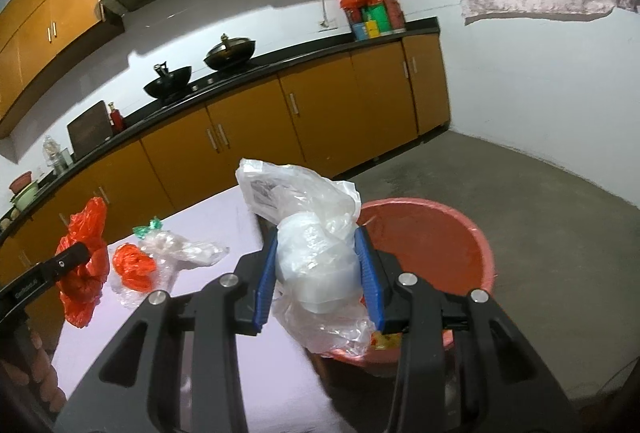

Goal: Collect trash
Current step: 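Carry the red bag and white bag over the wastebasket with both tools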

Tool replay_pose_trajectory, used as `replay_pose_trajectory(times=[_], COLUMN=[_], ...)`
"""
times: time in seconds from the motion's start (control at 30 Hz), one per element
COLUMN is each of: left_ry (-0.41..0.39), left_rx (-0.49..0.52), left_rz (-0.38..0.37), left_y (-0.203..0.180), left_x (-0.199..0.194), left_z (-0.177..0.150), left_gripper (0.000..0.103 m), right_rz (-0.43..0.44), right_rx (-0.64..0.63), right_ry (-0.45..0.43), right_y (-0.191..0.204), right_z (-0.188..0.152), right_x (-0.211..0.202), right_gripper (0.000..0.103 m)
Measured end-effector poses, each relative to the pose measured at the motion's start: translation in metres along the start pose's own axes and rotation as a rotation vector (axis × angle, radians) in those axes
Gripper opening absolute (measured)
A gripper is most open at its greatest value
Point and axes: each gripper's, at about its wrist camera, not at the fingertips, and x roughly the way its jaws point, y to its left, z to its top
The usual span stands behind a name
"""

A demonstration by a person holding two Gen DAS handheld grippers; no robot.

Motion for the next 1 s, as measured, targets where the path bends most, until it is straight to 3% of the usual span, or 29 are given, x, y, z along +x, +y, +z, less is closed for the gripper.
replay_pose_trajectory(times=[1.0], left_ry=[0.114], left_rx=[0.090], left_rz=[-0.118], left_y=[-0.079], left_x=[0.056], left_z=[-0.018], left_gripper=[0.046], right_rz=[-0.074], right_rx=[0.057], right_ry=[0.020], right_y=[-0.050], right_z=[-0.004], right_x=[0.018], right_gripper=[0.038])
